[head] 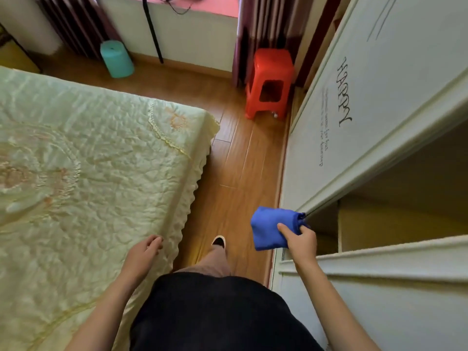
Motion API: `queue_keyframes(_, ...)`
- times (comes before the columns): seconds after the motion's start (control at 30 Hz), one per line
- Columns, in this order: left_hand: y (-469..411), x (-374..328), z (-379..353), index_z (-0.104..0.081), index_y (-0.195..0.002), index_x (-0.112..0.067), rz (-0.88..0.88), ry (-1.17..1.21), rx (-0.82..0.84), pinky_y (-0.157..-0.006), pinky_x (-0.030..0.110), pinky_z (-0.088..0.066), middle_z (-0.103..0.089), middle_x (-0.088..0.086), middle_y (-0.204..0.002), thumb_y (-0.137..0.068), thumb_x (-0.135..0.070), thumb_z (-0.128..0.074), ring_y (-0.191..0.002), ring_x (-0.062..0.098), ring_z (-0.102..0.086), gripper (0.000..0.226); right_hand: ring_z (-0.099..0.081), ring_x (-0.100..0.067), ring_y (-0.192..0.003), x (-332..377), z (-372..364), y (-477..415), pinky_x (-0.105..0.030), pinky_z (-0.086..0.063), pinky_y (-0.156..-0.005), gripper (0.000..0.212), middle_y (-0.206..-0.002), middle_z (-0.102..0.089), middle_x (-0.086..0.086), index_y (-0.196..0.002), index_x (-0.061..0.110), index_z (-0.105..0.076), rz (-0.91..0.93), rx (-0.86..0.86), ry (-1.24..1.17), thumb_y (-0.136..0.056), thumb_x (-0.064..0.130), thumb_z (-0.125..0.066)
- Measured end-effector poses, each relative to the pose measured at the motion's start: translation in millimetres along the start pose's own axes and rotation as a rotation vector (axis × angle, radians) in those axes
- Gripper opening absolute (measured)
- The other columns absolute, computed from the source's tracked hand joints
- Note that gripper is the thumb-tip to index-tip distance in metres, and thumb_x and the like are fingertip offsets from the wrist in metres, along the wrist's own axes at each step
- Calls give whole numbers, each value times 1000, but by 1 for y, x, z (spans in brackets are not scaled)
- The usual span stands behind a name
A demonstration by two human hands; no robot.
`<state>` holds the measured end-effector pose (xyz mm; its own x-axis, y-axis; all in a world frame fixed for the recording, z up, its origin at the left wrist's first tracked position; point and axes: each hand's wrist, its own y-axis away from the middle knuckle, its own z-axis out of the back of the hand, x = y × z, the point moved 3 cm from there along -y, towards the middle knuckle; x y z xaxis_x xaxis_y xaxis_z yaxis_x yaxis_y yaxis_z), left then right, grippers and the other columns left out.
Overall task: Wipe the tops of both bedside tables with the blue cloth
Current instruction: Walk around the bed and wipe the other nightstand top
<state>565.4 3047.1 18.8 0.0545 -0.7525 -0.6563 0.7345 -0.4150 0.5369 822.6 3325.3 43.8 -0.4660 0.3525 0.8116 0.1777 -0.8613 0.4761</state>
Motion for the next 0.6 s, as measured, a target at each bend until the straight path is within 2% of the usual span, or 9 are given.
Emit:
queue_keyframes(0.1, -50, -31, -6, -64, -86, -31, 17, 29, -16, -87, 46, -52, -70, 0, -90, -98, -28, -45, -87, 20, -65, 23, -62, -22, -79, 30, -21, -55, -28, -46, -64, 16, -85, -66, -11, -90, 3, -62, 1, 36, 25, -81, 11, -72)
queue_keyframes(0.2, -112, -81, -12, -63, -85, -33, -17, 25, 0, -84, 42, -52, -70, -1, -90, -98, -26, -45, -87, 19, -65, 24, -60, -20, -73, 58, -39, -112, -22, -44, -57, 13, -78, -64, -7, -86, 4, -62, -9, 25, 39, -82, 11, -72)
queue_keyframes(0.3, -182, -147, -13, -62, -86, -35, -72, 3, 43, -82, 37, -50, -69, -3, -92, -98, -28, -45, -89, 18, -64, 22, -61, -21, -73, 91, -50, -166, -26, -46, -58, 13, -77, -65, -6, -86, 4, -62, -33, 2, 48, -83, 13, -71)
queue_keyframes(0.4, -243, -223, -13, -60, -85, -38, -161, -51, 120, -81, 35, -50, -68, -5, -92, -98, -30, -45, -88, 14, -64, 22, -63, -28, -80, 125, -50, -215, -31, -47, -69, 15, -83, -67, -10, -90, 2, -65, -53, -77, 47, -82, 13, -72)
queue_keyframes(0.53, -313, -320, -13, -63, -95, -32, -270, -76, 203, -82, 37, -51, -68, -6, -94, -99, -32, -45, -89, 14, -64, 19, -59, -25, -73, 172, -48, -274, -29, -44, -60, 21, -86, -66, -14, -94, -2, -65, -78, -163, 26, -82, 13, -72)
queue_keyframes(0.6, -345, -355, -15, -63, -91, -35, -308, -69, 223, -83, 37, -52, -69, -6, -93, -99, -32, -45, -90, 13, -64, 20, -59, -28, -75, 192, -49, -306, -31, -44, -63, 22, -85, -65, -14, -94, -1, -64, -87, -190, 19, -82, 15, -72)
